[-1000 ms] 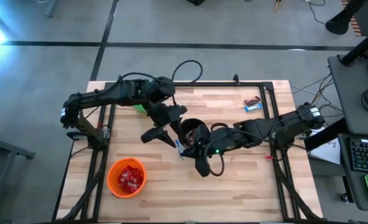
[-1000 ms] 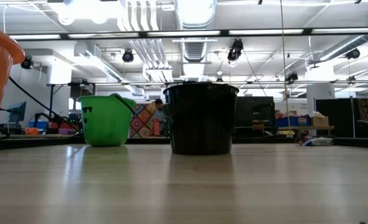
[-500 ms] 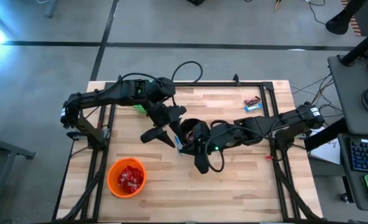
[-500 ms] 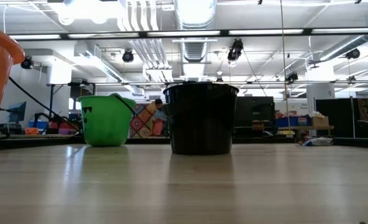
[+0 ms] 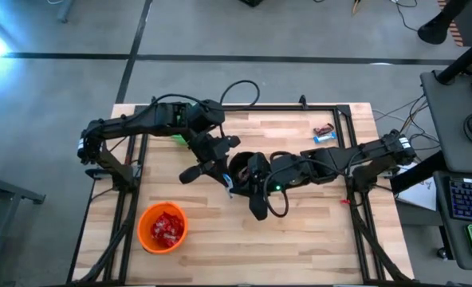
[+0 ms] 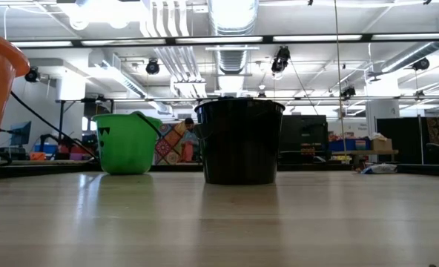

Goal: Sort candy
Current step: Put the bottom white chocolate into the green bucket

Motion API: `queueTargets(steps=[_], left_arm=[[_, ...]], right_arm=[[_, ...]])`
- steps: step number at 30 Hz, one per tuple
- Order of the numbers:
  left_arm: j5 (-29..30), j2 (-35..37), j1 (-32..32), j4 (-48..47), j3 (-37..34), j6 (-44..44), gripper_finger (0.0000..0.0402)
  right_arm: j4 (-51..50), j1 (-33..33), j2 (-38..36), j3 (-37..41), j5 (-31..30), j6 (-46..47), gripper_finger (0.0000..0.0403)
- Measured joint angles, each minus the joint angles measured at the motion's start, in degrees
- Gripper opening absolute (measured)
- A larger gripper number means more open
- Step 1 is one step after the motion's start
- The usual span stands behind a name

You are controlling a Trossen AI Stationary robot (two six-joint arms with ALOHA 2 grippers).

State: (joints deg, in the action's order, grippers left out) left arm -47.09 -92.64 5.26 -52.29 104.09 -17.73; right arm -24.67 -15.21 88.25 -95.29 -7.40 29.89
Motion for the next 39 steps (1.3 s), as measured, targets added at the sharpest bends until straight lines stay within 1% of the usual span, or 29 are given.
queueTargets(steps=[6, 8, 10, 13, 18, 24, 25, 28, 30, 35, 39], left_arm=[[0.0, 0.0, 0.2, -0.7, 0.0, -0.5, 0.0005], [0.2, 0.1, 0.4, -2.2, 0.0, -1.4, 0.0004], [1.2, 0.1, 0.5, -4.1, 0.0, -2.2, 0.0003], [3.1, 0.1, 0.6, -6.5, 0.0, -3.5, 0.0002], [3.3, 0.1, 1.0, -9.2, 0.0, -5.6, 0.0001], [7.6, 1.0, 2.8, -15.3, 0.0, -9.5, 0.0001], [7.6, 1.2, 3.3, -16.4, 0.0, -10.2, 0.0], [7.6, 1.5, 5.4, -19.3, 0.0, -12.8, 0.0], [7.6, 1.8, 7.3, -21.4, 0.0, -14.3, 0.0], [7.6, 1.9, 13.4, -26.4, 0.0, -18.6, 0.0], [7.6, 1.9, 18.8, -29.6, 0.0, -22.2, 0.0]], right_arm=[[0.0, 0.0, 0.0, 0.0, -0.3, 0.0, 0.0009], [-0.1, 0.0, 0.1, 0.0, -1.9, -0.1, 0.0011], [-0.3, 0.0, 0.1, 0.1, -3.2, -0.6, 0.0017], [0.2, 0.1, 0.1, 0.1, -3.3, -0.6, 0.0032], [-0.2, 0.0, 0.1, 0.1, -3.2, -1.0, 0.0039], [-0.4, 0.6, 0.1, 0.1, -3.4, -1.0, 0.0039], [-0.4, 0.8, 0.3, 0.1, -4.4, -1.0, 0.0039], [-0.8, 1.0, 0.7, 0.1, -11.9, -1.0, 0.0039], [-0.7, 1.3, 1.2, 0.1, -14.7, -1.0, 0.0039], [-0.8, 2.3, 1.4, 0.1, -15.2, -1.6, 0.0039], [-0.8, 2.7, 1.5, 0.1, -15.3, -6.5, 0.0039]])
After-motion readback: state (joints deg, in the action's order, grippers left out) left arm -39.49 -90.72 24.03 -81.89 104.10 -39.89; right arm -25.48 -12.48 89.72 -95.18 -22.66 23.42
